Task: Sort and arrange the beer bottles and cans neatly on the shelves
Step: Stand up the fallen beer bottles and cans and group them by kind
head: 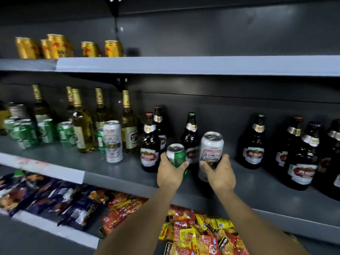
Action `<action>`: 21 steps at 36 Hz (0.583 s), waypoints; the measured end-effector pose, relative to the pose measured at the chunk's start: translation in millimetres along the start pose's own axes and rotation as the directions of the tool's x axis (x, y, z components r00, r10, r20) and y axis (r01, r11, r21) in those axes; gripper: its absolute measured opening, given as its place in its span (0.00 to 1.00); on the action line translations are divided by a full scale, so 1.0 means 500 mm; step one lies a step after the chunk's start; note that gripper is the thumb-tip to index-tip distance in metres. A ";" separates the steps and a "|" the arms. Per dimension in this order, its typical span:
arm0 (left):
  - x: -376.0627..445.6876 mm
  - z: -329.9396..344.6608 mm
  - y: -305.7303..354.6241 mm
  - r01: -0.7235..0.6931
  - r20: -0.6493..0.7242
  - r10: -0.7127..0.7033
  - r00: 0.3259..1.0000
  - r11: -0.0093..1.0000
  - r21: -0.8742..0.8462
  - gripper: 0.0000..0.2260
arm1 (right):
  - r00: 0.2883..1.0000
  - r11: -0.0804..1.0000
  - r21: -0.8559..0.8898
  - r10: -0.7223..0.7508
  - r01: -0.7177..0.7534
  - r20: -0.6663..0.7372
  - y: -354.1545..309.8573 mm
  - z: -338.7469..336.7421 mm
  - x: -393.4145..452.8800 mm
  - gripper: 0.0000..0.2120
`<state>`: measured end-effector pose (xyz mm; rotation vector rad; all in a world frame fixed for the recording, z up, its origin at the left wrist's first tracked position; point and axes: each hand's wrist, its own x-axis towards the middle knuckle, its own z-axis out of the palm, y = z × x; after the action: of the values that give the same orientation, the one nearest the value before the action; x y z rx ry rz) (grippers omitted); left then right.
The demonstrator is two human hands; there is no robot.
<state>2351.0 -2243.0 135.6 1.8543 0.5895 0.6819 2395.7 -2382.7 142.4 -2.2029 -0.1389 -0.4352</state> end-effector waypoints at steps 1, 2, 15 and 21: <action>-0.004 -0.019 0.003 -0.009 -0.019 0.009 1.000 1.000 0.003 0.29 | 1.000 1.000 0.017 -0.023 0.023 -0.015 -0.009 0.001 -0.010 0.23; -0.008 -0.040 0.008 -0.011 -0.041 0.011 0.999 1.000 0.012 0.29 | 0.999 0.998 0.038 -0.041 0.042 -0.026 -0.019 0.003 -0.019 0.23; 0.011 -0.335 -0.052 0.100 -0.364 -0.068 0.929 0.992 0.072 0.29 | 0.966 0.943 0.257 -0.243 0.213 0.092 -0.234 0.115 -0.143 0.29; 0.068 -0.492 -0.113 0.118 -0.436 -0.082 0.896 0.992 0.054 0.26 | 0.941 0.931 0.272 -0.294 0.242 0.166 -0.355 0.244 -0.203 0.29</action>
<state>2200.7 -2039.4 165.5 1.7346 1.0071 1.0261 2288.7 -2171.6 168.6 -1.9804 -0.5839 -0.3190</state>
